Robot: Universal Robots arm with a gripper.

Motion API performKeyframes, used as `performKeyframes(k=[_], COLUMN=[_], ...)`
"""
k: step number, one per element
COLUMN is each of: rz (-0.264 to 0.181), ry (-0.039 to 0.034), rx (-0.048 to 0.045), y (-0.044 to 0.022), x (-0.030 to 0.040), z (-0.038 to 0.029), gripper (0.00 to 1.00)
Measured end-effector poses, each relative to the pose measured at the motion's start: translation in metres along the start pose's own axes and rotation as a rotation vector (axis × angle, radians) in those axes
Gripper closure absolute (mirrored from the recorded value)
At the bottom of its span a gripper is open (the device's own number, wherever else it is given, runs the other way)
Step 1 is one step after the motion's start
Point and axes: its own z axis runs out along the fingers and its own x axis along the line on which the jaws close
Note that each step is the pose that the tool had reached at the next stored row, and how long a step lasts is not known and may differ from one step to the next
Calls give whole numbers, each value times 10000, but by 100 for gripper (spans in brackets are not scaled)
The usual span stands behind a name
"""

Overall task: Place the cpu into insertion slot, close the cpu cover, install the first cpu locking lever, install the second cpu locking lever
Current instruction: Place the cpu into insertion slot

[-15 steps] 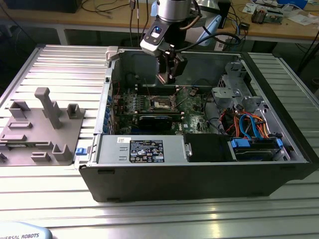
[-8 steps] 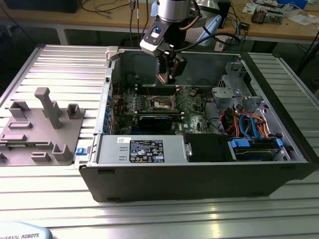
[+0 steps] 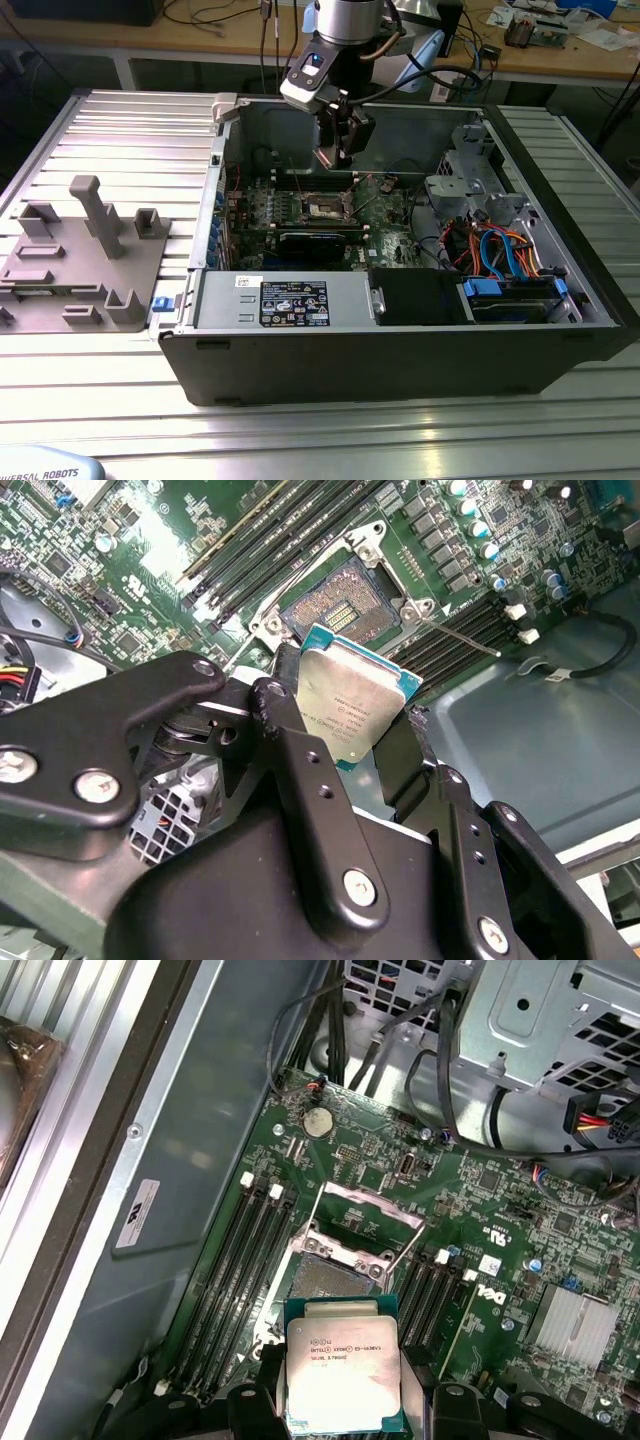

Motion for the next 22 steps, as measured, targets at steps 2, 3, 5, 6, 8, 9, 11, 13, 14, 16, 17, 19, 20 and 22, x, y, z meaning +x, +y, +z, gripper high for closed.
performKeyframes(k=[2,3,5,6,8,9,11,13,14,16,17,19,20,22], rz=[21,52,107,138,217,248,316,388,428,576,640,878,953,1164], ry=[0,-1,-3,-4,-6,-7,-10,-12,-13,-18,-20,-27,-31,-40], rx=[0,-1,-1,-1,-2,-2,-2,-3,-2,-4,-4,-6,-6,-6], y=[0,0,0,0,0,0,0,0,0,0,0,0,0,0], x=[0,0,0,0,0,0,0,0,0,0,0,0,0,0], z=[0,1,1,2,2,2,3,3,4,4,5,6,7,8], gripper=[46,46,46,46,46,46,46,46,46,46,46,46,46,46])
